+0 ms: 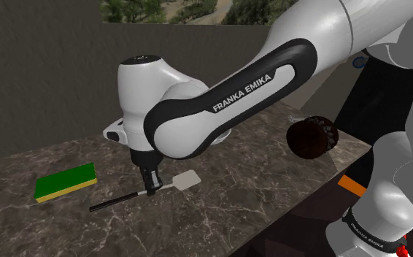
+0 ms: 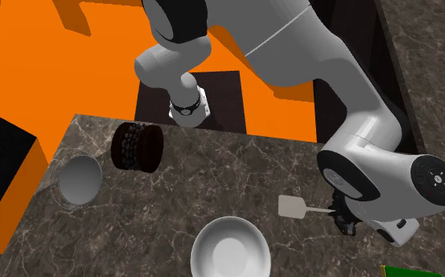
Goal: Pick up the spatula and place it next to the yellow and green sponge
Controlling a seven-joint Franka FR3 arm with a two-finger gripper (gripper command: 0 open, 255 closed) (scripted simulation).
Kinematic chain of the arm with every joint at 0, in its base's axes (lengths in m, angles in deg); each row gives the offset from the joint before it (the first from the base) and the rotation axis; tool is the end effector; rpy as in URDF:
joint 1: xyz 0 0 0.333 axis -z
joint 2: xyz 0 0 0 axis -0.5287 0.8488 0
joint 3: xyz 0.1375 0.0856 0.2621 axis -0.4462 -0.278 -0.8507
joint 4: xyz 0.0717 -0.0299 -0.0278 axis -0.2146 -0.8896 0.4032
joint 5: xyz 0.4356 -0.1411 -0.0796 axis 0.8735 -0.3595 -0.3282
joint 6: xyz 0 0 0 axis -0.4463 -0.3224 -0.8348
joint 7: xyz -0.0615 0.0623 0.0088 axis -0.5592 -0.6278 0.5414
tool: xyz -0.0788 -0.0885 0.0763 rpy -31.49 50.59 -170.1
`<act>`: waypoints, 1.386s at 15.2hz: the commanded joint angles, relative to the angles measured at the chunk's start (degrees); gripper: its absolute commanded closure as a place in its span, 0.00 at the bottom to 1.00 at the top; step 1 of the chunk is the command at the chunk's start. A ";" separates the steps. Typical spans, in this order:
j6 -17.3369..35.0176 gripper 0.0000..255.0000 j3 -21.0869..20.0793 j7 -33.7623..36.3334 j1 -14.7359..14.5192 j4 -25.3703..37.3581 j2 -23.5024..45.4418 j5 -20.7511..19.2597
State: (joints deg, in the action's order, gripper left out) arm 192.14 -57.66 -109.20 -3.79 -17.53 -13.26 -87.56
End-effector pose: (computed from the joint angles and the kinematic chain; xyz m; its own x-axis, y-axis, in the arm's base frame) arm 0.5050 0.4727 0.2672 0.1980 0.9780 0.0660 0.9801 -0.1984 -0.0006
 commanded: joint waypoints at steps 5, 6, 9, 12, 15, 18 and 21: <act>0.05 0.00 0.00 -0.01 0.00 0.01 0.04 -0.01; 0.05 0.00 0.00 -0.01 0.00 0.01 0.04 -0.01; 0.05 0.00 0.00 -0.01 0.00 0.01 0.04 -0.01; -3.16 0.00 -0.07 -0.19 0.18 1.26 -1.93 0.28; -6.10 0.00 -0.11 -0.33 0.31 2.65 -3.49 0.50; -6.10 0.00 -0.11 -0.33 0.31 2.65 -3.49 0.50; -6.10 0.00 -0.11 -0.33 0.31 2.65 -3.49 0.50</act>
State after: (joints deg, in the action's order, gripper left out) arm 186.06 -57.77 -109.54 -3.48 -14.89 -16.74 -87.06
